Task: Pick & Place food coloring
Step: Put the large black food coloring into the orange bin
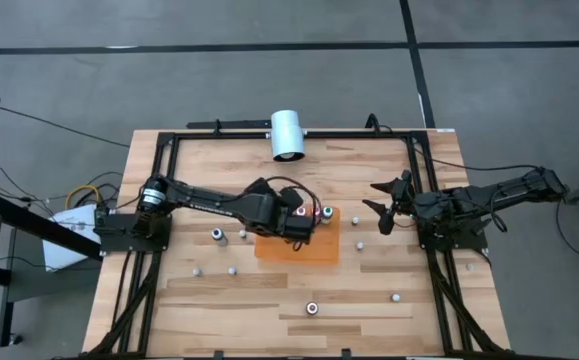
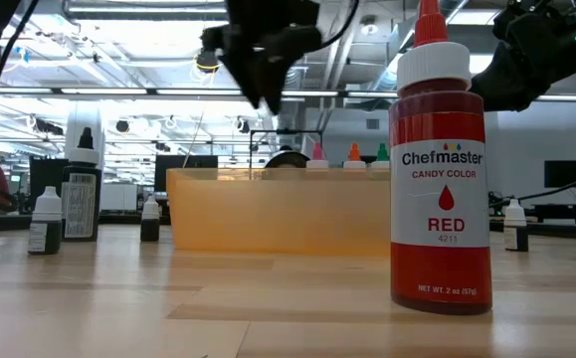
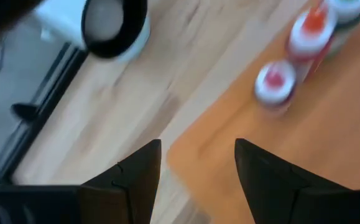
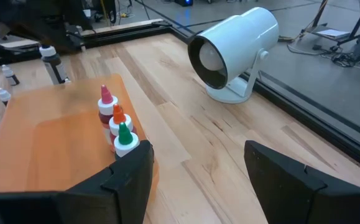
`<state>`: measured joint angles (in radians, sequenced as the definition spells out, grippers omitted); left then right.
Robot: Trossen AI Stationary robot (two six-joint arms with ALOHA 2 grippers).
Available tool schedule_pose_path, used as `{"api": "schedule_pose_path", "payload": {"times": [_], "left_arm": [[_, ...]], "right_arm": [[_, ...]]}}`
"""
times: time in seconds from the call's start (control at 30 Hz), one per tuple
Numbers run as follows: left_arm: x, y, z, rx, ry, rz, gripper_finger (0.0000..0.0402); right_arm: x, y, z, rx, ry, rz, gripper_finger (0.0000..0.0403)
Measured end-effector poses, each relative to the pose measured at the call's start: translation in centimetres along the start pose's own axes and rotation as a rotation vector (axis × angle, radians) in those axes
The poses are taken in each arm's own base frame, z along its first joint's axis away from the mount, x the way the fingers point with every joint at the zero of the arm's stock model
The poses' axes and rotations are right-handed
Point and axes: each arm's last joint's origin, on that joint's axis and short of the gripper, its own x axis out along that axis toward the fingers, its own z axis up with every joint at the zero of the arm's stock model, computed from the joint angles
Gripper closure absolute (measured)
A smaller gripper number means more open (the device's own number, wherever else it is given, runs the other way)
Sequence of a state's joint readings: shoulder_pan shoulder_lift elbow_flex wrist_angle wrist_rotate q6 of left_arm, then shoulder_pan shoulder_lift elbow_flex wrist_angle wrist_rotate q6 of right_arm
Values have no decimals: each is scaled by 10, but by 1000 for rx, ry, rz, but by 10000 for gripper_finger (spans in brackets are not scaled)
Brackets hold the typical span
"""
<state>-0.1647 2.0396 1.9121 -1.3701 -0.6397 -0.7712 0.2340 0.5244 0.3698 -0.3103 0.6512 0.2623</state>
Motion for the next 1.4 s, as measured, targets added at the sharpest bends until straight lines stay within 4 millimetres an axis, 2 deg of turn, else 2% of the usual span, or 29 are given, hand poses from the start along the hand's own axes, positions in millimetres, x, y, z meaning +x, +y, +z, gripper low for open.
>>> {"api": "schedule_pose_path", "payload": {"times": [0.17,0.3,0.5,0.67,1.17,1.4], "left_arm": [[-9,2,-19,43,89,75,204],[-17,-2,-32,40,56,115,204],[-31,9,-47,-12,-9,125,204],[-45,32,-63,-95,-50,71,204],[-63,117,-132,-421,-54,-226,204],[-67,143,-153,-504,106,-373,204]], "right_arm": [[0,0,0,0,0,0,163],[0,0,0,0,0,0,163],[0,0,0,0,0,0,163],[0,0,0,0,0,0,163],[0,0,0,1,-1,-2,163],[0,0,0,0,0,-2,163]]}}
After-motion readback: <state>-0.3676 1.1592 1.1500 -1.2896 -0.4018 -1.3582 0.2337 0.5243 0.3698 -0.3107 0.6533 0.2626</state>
